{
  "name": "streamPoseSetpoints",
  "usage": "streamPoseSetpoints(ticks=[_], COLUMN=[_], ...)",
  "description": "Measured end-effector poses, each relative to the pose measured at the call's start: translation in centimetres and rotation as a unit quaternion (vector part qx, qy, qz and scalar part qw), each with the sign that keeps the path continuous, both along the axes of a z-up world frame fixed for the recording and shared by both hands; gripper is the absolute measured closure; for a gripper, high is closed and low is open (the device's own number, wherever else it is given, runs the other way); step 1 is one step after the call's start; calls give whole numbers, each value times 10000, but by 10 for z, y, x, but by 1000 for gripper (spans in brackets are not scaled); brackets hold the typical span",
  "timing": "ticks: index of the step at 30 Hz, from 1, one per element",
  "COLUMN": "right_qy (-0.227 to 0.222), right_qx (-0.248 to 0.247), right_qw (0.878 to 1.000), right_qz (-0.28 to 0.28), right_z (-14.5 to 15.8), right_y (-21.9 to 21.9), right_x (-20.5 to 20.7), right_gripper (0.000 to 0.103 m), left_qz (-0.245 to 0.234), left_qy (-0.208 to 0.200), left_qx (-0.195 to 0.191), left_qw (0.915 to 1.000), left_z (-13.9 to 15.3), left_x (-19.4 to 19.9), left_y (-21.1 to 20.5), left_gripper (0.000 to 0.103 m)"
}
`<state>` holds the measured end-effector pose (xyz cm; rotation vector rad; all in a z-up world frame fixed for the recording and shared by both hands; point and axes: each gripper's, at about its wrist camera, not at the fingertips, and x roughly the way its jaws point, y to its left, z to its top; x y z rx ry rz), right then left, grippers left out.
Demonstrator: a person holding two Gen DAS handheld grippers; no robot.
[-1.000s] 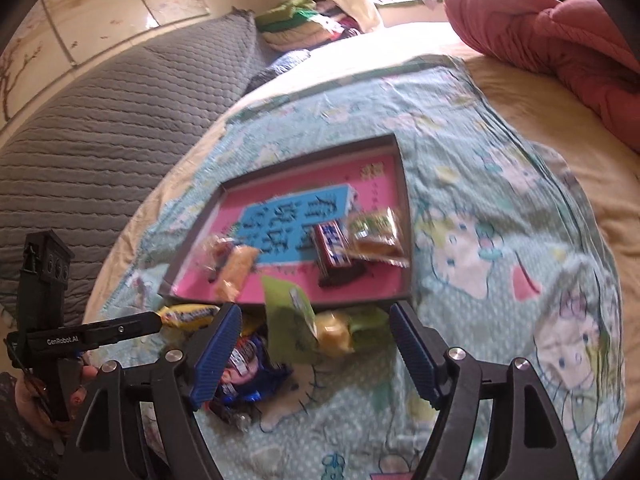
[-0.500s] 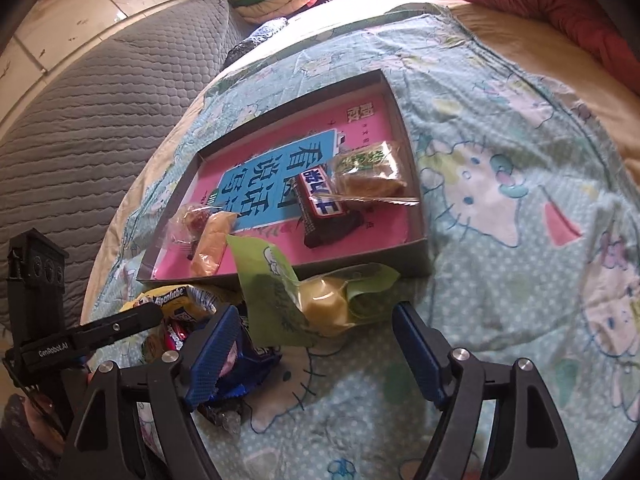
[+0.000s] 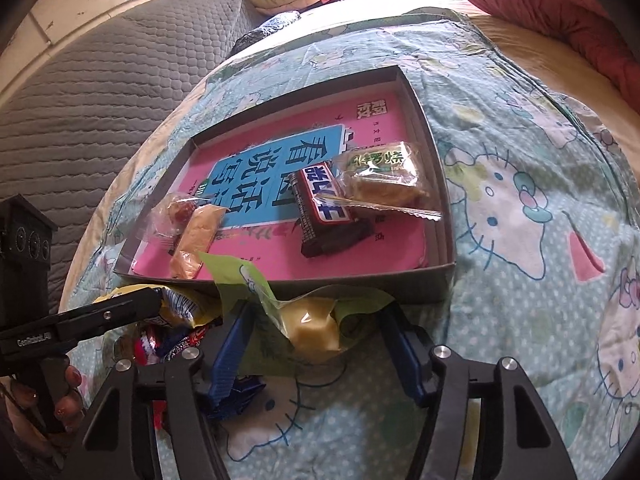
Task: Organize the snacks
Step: 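Grasp the yellow candy bag with the left tool while the right tool grasps the green-yellow bag, then lift the yellow bag over the tray with the left tool while the right tool carries the green bag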
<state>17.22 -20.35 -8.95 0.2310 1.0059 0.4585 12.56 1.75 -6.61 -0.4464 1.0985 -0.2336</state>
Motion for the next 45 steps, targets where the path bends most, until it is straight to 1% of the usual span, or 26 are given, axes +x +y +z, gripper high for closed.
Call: streamPoseSetpoints(ticks=[1,2,3,6,7,11,18,19,20,22,23,25,27,28,29,31,32,33,35,37,38,41,44,45], right_qy=[-2,-4,-10,-37,-47,-158,-397,-439,-525,-690,-732,-698,-544,-501,-457,-336,-263,-171,-125,-172,-203,-191,-37,-42], right_qx=[-9,-12,-7,25,32,102,342,378,466,513,459,366,475,445,354,249,255,277,362,399,367,241,451,547], right_qw=[10000,10000,10000,10000,9999,9996,9981,9977,9967,9951,9949,9954,9957,9961,9966,9975,9977,9979,9977,9974,9973,9973,9965,9962], right_qz=[1,0,17,73,105,204,321,344,407,485,514,540,574,573,586,568,579,562,566,580,599,665,696,674], right_z=[0,0,1,4,5,13,26,28,32,38,39,38,35,34,33,29,26,23,21,22,22,18,11,10], right_y=[0,0,-1,0,1,3,4,5,6,8,10,15,16,16,17,17,17,17,17,19,22,31,34,34], right_x=[0,0,-1,-3,-4,-11,-16,-17,-18,-20,-20,-17,-15,-16,-17,-18,-19,-19,-17,-18,-18,-16,-11,-9], right_gripper=[42,46,48,52,53,56,57,60,66,67,67,67,66,66,65,57,48,43,39,29,22,20,20,23], left_qz=[-17,-52,-98,-276,-312,-296,-247,-245,-255,-268,-267,-244,-223,-203,-208,-183,-181,-172,-169,-156,-152,-160,-193,-202], left_qy=[7,-13,-36,-211,-275,-370,-550,-600,-631,-701,-711,-689,-621,-594,-572,-559,-541,-533,-541,-534,-532,-520,-515,-518], left_qx=[4,-30,-46,35,42,-11,-260,-273,-268,-255,-244,-236,-229,-207,-202,-185,-202,-201,-191,-174,-197,-210,-206,-204], left_qw=[10000,10000,9999,9994,9991,9989,9978,9975,9973,9969,9968,9970,9976,9978,9979,9981,9982,9982,9982,9983,9983,9983,9983,9982], left_z=[-1,0,1,8,11,18,31,35,37,43,43,43,39,37,35,33,32,31,31,30,30,29,27,27], left_x=[0,0,0,-3,-4,-8,-15,-16,-16,-16,-16,-15,-13,-12,-12,-12,-12,-12,-13,-13,-13,-13,-13,-13], left_y=[-2,-3,-5,-13,-15,-13,-4,-4,-5,-6,-6,-5,-5,-5,-6,-5,-4,-3,-2,-1,-1,0,-2,-3], left_gripper=[60,63,74,83,85,86,87,87,87,87,87,87,87,87,87,87,87,87,87,87,87,87,87,87])
